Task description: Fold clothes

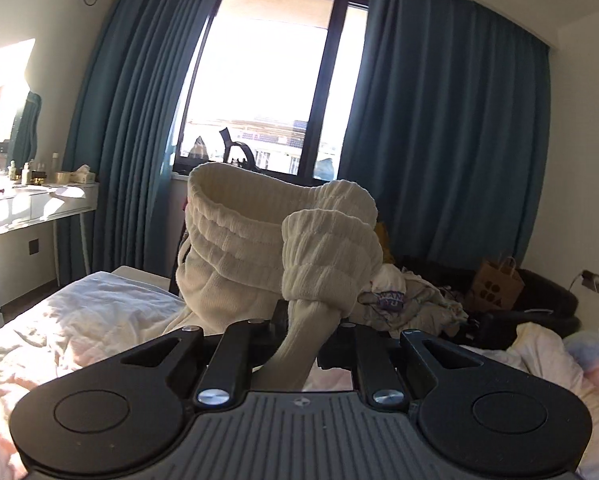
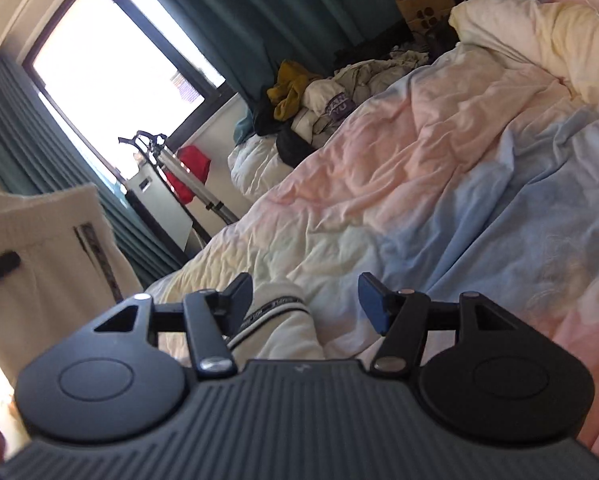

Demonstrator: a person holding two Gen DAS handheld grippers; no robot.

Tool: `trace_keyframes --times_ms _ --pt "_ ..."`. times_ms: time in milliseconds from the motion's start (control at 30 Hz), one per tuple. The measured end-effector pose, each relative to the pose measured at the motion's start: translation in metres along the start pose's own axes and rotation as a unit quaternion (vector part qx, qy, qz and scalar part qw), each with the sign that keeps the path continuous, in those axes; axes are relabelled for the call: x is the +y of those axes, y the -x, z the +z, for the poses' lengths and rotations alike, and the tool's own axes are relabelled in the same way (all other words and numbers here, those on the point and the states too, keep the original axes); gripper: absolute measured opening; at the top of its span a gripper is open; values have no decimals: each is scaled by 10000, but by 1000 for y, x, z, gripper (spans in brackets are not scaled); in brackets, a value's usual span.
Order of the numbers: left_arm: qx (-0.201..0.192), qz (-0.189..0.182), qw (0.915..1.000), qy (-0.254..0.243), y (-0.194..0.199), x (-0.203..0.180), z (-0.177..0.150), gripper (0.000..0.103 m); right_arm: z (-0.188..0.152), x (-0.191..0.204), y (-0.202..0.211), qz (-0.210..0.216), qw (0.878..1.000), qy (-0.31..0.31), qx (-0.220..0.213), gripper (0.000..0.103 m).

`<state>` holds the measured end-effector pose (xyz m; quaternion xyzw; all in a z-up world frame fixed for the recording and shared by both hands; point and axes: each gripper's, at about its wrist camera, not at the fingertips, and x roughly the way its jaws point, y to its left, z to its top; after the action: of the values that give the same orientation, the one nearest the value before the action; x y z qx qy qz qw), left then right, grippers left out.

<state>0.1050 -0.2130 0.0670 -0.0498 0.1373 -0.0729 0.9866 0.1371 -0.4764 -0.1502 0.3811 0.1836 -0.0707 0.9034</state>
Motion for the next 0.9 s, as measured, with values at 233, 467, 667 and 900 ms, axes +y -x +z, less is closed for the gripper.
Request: trace_keyframes --times_ms 233,467,667,900 --pt "915 -458 9900 -973 -41 -75 -105 12 20 -43 3 -10 9977 -663 -129 62" --pt "1066 -657 9747 -1849 -36 -65 -174 15 15 -51 -27 673 9903 -987 712 62" --pt "1303 -938 9653 -2058 -14 -36 -188 57 15 -35 -34 882 9901 -689 851 62" --pt "962 -1114 9443 -2945 30 -9 -210 75 23 -21 -46 830 9916 -257 961 62"
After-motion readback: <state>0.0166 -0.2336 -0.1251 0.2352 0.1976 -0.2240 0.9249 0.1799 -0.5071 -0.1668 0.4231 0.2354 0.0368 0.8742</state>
